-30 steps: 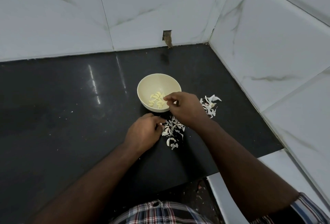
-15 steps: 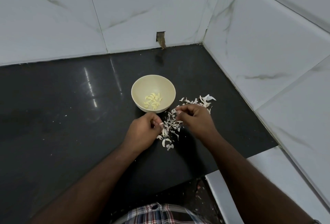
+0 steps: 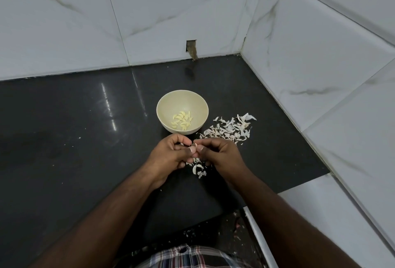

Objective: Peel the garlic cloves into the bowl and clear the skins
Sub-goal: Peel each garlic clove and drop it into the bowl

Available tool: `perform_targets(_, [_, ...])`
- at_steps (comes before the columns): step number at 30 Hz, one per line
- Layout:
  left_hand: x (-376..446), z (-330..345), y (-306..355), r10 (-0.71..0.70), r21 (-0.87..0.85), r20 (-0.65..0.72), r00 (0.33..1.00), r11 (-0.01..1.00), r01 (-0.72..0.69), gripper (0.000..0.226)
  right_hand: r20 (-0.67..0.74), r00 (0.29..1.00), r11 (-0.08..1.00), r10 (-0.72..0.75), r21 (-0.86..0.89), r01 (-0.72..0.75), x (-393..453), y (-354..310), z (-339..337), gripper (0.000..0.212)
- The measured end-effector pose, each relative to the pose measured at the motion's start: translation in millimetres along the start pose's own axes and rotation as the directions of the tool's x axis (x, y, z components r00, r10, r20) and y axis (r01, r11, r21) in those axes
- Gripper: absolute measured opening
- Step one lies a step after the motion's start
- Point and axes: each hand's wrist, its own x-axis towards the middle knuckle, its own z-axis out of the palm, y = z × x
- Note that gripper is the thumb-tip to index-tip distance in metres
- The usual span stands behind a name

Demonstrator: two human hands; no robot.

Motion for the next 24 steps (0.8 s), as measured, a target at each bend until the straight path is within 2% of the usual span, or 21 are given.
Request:
perform_targets(2, [-1, 0, 0, 0.003, -0.008, -0.001, 1.000, 1.000, -0.003, 0.018, 0.023, 1.000, 0.999, 0.007, 0.042, -0.008, -1, -4, 1, 0.012])
perform_targets(6, [-3, 3, 1, 0.100, 0.131, -0.091, 0.991, 0.987, -0.088, 0.018, 0.004, 0.999, 0.992, 0.035, 0.123, -0.035, 0, -11, -1, 0.006])
perform_targets(11, [-5, 5, 3, 0.160, 0.134, -0.069, 0.985, 0.980, -0.150, 0.006, -0.059, 0.998, 0.995, 0.037, 0.091, -0.032, -1, -11, 0, 0.004])
perform_targets(24, [-11, 10, 1, 0.154, 0.141, -0.057, 0.986, 0.979, -0.145, 0.009, -0.090, 0.996, 0.999, 0.011, 0.040, -0.007, -7, -13, 5, 0.007])
